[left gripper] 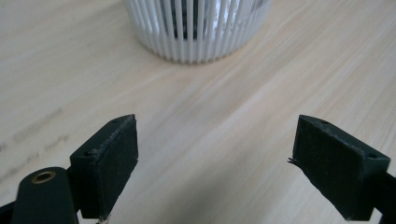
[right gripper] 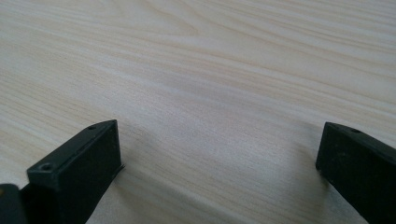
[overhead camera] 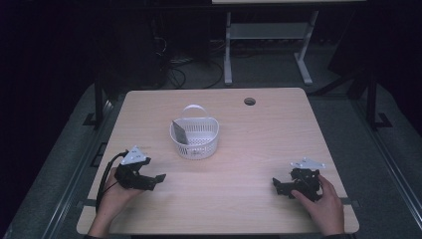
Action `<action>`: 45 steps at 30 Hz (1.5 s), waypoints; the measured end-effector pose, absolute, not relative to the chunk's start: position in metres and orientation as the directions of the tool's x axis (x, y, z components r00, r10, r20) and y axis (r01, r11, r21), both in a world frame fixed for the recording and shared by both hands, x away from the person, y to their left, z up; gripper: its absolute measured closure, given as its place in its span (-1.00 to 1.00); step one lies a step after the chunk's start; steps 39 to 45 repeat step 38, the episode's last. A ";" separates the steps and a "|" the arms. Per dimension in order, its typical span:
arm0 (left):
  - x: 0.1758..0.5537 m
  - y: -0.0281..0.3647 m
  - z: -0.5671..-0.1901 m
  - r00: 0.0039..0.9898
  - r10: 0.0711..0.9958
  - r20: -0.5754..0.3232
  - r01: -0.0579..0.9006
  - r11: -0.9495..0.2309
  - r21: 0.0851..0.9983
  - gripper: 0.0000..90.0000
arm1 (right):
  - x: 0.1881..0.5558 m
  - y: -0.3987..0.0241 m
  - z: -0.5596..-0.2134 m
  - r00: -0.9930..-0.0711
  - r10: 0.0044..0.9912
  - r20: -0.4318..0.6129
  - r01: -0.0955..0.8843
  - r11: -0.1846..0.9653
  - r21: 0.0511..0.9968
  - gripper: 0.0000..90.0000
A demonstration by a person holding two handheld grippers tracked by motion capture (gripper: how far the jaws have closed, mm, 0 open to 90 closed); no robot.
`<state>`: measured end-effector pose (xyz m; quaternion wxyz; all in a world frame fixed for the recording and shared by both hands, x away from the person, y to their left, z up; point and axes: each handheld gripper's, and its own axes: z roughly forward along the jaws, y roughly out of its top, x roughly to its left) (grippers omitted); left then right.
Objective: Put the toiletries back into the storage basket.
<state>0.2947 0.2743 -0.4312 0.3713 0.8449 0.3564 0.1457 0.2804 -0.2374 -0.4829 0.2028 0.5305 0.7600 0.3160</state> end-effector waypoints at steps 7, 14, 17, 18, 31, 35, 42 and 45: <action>0.285 0.286 -0.444 0.682 0.731 -0.018 0.514 -0.461 0.723 -0.70 | 0.280 -0.237 -0.483 -0.354 0.935 0.028 0.680 0.237 0.694 -1.00; 0.271 0.297 -0.460 0.658 0.753 0.002 0.531 -0.465 0.709 -0.70 | 0.280 -0.237 -0.483 -0.354 0.935 0.028 0.679 0.237 0.695 -1.00; 0.269 0.299 -0.464 0.652 0.758 0.002 0.539 -0.466 0.701 -0.70 | 0.280 -0.237 -0.483 -0.354 0.935 0.027 0.679 0.237 0.695 -1.00; 0.268 0.299 -0.465 0.653 0.757 0.002 0.541 -0.469 0.699 -0.70 | 0.280 -0.237 -0.483 -0.354 0.935 0.027 0.679 0.237 0.695 -1.00; 0.264 0.303 -0.475 0.655 0.755 0.008 0.517 -0.456 0.725 -0.72 | 0.280 -0.237 -0.483 -0.354 0.935 0.027 0.679 0.237 0.695 -1.00; 0.264 0.303 -0.474 0.656 0.755 0.009 0.517 -0.458 0.723 -0.72 | 0.280 -0.237 -0.483 -0.354 0.935 0.027 0.679 0.237 0.695 -1.00; 0.264 0.303 -0.474 0.656 0.755 0.009 0.517 -0.458 0.723 -0.72 | 0.280 -0.237 -0.483 -0.354 0.935 0.028 0.679 0.237 0.695 -1.00; 0.264 0.303 -0.474 0.656 0.755 0.009 0.517 -0.458 0.723 -0.72 | 0.280 -0.237 -0.483 -0.354 0.935 0.028 0.679 0.237 0.695 -1.00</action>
